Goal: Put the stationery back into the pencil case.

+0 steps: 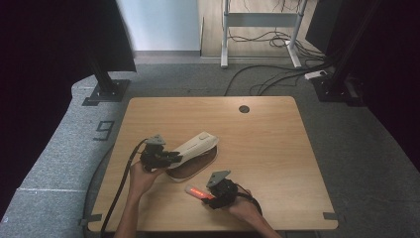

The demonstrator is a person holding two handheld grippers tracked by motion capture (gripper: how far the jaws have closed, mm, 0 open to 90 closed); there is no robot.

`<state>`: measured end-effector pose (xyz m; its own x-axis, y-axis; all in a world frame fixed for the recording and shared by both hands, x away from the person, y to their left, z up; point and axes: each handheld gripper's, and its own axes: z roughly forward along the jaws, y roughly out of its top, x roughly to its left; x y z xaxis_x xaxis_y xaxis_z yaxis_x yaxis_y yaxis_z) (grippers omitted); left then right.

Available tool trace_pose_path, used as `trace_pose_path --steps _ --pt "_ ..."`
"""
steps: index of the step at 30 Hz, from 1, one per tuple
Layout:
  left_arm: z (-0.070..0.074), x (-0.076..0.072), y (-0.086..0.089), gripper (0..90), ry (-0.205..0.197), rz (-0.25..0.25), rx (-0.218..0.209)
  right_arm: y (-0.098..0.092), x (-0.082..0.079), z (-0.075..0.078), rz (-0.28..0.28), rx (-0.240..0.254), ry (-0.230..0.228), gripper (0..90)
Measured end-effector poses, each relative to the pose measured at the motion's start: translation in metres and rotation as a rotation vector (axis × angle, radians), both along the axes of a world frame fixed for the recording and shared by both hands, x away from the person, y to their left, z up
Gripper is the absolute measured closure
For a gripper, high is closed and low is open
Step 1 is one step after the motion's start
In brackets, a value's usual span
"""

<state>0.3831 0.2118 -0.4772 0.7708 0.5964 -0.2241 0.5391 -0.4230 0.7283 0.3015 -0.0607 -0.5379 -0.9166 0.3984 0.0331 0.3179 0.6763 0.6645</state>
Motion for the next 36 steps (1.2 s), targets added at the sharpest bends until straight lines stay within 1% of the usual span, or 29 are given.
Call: trace_pose_path --steps 2,4,7,9,11,21,26,36 --pt "0.0 0.0 0.0 73.7 0.0 0.0 0.0 -0.002 0.0 0.0 0.006 -0.003 -0.011 49.4" --pt "0.0 0.0 0.0 73.7 -0.001 -0.001 0.002 -0.004 0.0 0.0 0.012 0.001 -0.017 57.7" --pt "0.0 0.0 0.0 73.7 0.0 -0.001 0.002 -0.005 0.0 0.0 0.025 0.012 -0.015 64.1" --pt "0.0 0.0 0.0 73.7 0.0 -0.001 0.001 -0.006 0.001 0.0 0.03 0.015 -0.012 64.8" --pt "0.0 0.0 0.0 73.8 0.0 -0.001 0.001 -0.006 0.001 0.0 0.029 0.021 0.002 65.3" --pt "0.001 0.0 0.0 74.0 -0.006 0.0 0.003 -0.008 0.001 0.0 0.019 0.03 0.012 65.6" --pt "0.001 -0.001 0.0 74.5 -0.009 0.002 0.003 -0.012 0.003 0.005 0.007 0.042 0.007 65.5" --pt "0.001 -0.001 0.0 75.0 -0.011 0.006 0.001 -0.019 0.008 0.016 -0.014 0.05 -0.016 65.6"
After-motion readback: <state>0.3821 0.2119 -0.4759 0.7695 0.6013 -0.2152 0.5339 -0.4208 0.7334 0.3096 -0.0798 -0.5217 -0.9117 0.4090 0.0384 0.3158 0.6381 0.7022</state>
